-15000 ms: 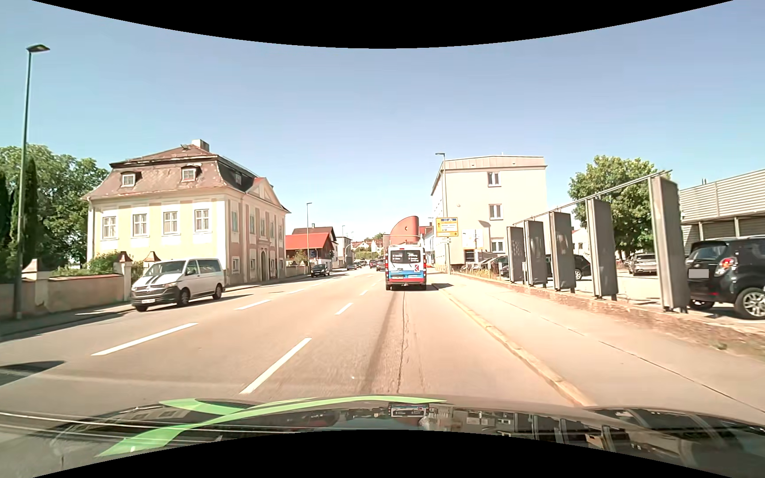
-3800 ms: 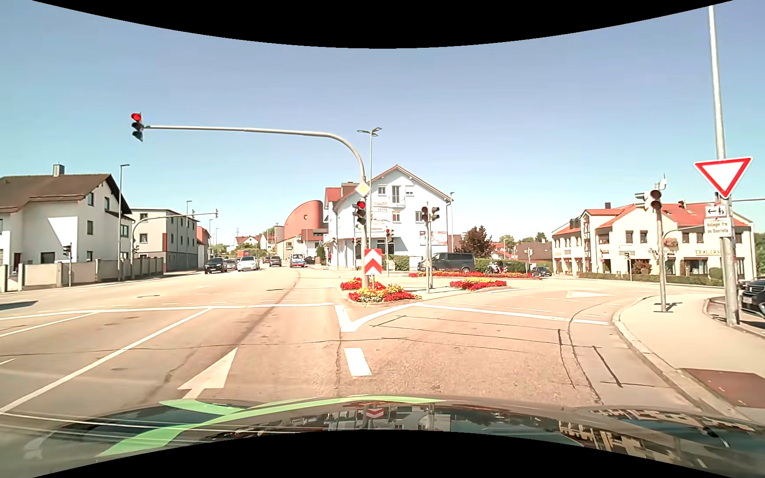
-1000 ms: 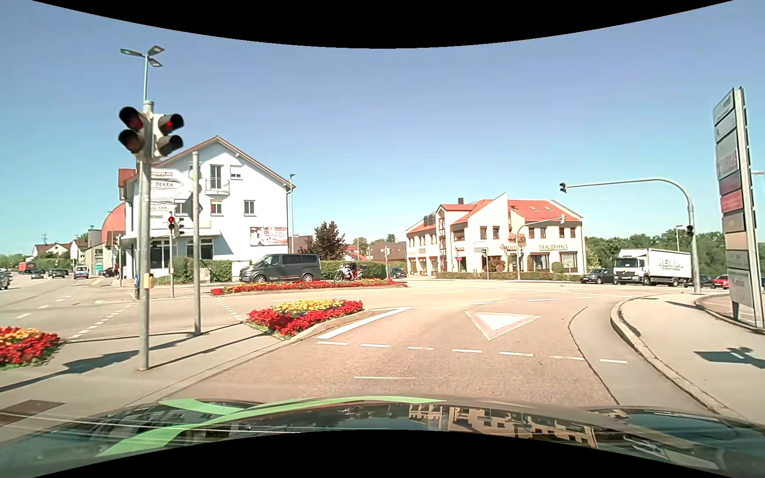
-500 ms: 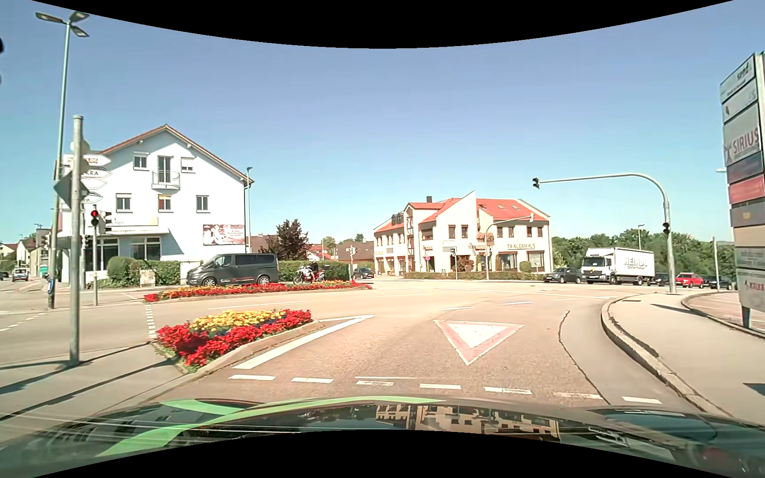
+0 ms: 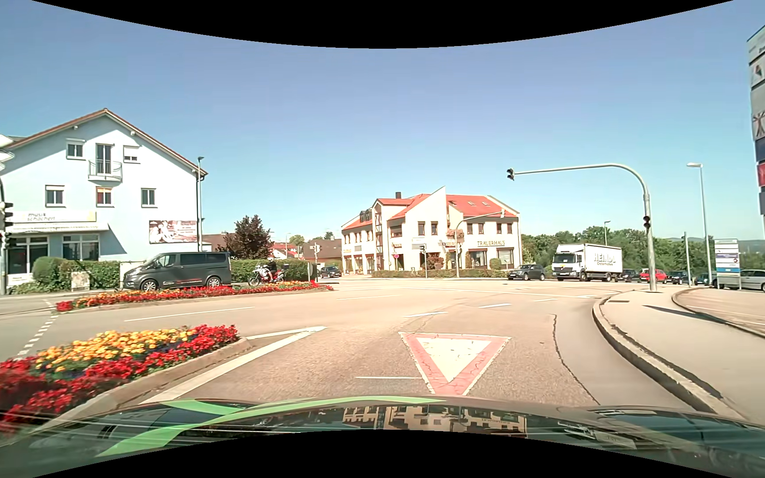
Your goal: Follow the waypoints while adhering to traffic rules and regulations
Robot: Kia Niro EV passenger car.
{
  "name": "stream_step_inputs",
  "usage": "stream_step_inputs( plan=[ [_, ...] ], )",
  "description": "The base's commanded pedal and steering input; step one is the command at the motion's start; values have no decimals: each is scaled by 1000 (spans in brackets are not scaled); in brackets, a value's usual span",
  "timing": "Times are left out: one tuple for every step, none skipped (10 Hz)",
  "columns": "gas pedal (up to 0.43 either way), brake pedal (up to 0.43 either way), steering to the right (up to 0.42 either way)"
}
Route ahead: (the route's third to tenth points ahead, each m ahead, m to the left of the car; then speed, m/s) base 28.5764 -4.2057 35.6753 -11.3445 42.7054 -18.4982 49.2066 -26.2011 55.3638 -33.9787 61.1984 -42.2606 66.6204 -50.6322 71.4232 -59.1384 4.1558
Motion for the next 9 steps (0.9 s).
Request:
stream_step_inputs(
  plan=[
    [150, 0, 134],
    [150, 0, 130],
    [150, 0, 128],
    [150, 0, 128],
    [150, 0, 128],
    [157, 0, 128],
    [157, 0, 128],
    [157, 0, 126],
    [157, 0, 123]
  ],
)
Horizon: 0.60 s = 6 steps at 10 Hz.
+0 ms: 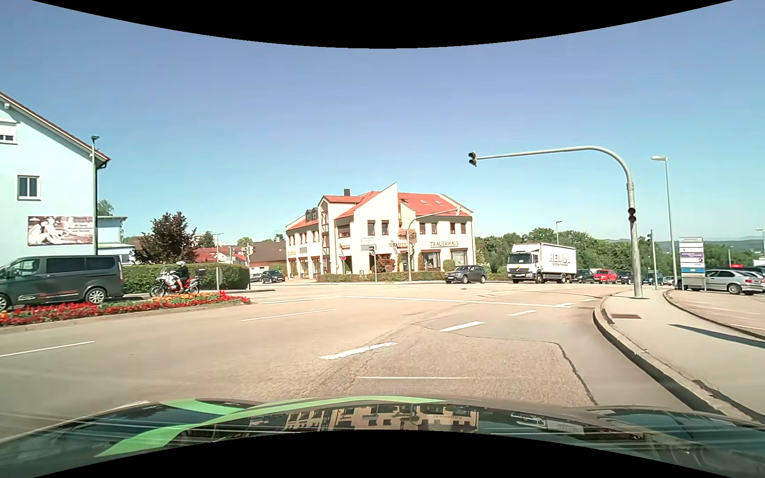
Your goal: Follow the waypoints while adhering to traffic rules and regulations
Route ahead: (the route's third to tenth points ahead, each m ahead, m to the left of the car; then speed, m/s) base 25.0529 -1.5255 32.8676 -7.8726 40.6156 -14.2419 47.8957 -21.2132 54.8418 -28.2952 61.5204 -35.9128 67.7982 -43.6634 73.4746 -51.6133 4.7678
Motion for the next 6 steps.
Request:
stream_step_inputs(
  plan=[
    [157, 0, 121],
    [157, 0, 121],
    [157, 0, 121],
    [169, 0, 121],
    [169, 0, 123],
    [169, 0, 125]
  ],
)
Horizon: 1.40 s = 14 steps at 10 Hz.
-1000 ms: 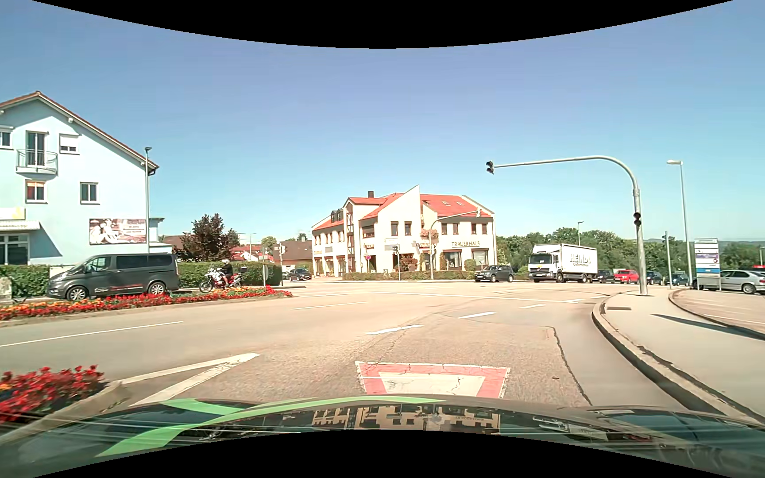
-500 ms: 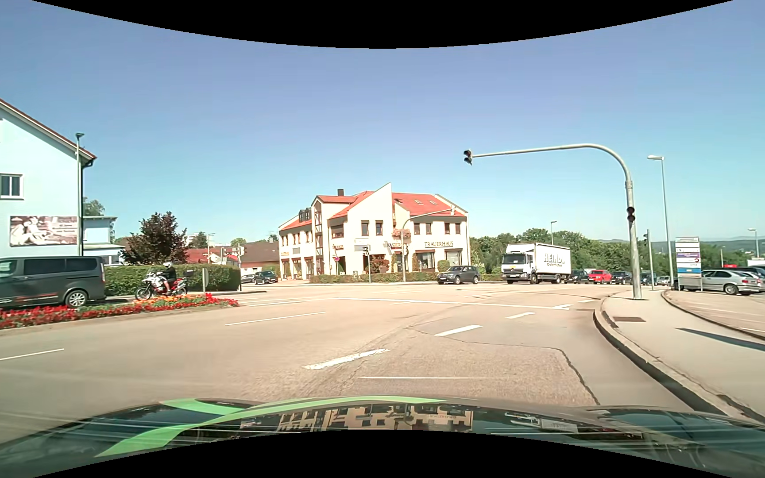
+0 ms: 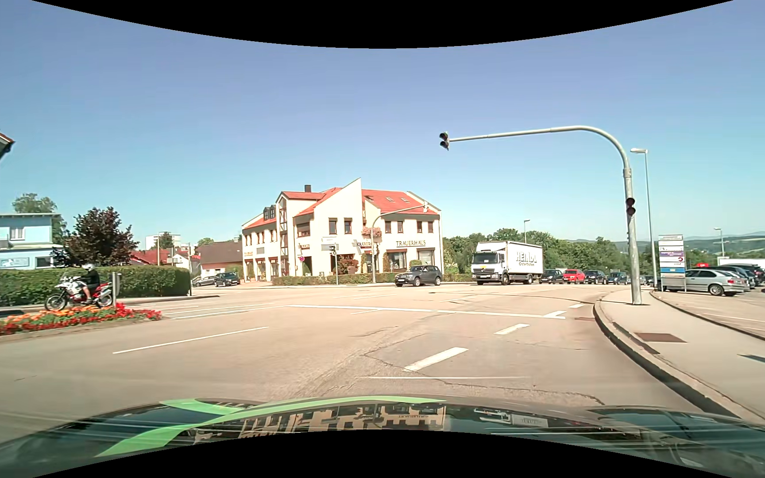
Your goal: Follow the waypoints while adhering to traffic rules and regulations
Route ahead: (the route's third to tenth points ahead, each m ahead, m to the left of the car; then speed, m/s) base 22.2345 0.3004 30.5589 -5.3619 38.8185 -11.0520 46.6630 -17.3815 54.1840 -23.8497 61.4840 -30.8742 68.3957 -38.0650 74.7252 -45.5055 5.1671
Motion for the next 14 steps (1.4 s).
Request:
stream_step_inputs(
  plan=[
    [169, 0, 126],
    [169, 0, 126],
    [169, 0, 126],
    [138, 0, 125],
    [79, 0, 123],
    [79, 0, 122],
    [79, 0, 122],
    [79, 0, 122],
    [79, 0, 122],
    [87, 0, 122],
    [110, 0, 122],
    [130, 0, 123],
    [157, 0, 124],
    [177, 0, 127]
  ],
)
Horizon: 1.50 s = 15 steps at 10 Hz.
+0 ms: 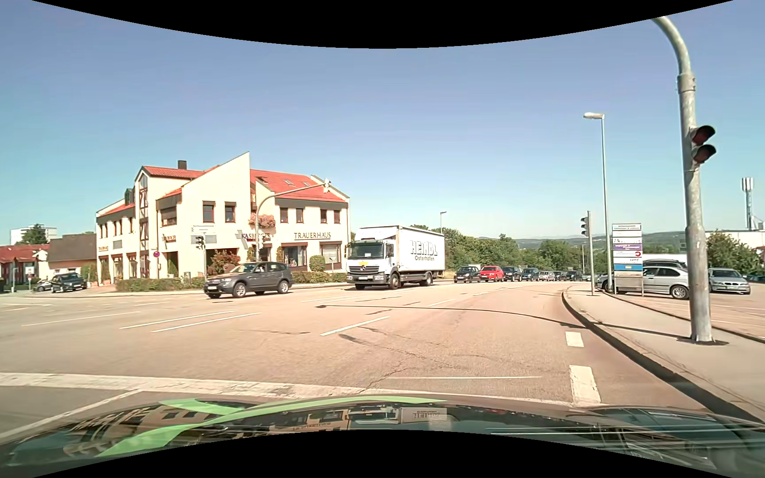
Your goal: Follow the waypoints while adhering to traffic rules and regulations
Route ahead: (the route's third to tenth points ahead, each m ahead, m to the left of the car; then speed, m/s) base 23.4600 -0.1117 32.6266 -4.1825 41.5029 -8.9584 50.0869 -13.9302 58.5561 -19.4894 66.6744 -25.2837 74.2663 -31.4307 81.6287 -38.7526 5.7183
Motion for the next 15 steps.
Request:
stream_step_inputs(
  plan=[
    [177, 0, 129],
    [177, 0, 130],
    [189, 0, 129],
    [189, 0, 125],
    [189, 0, 119],
    [189, 0, 116],
    [189, 0, 116],
    [189, 0, 116],
    [189, 0, 116],
    [189, 0, 116],
    [189, 0, 114],
    [189, 0, 110],
    [157, 0, 99],
    [138, 0, 89],
    [138, 0, 75]
  ],
)
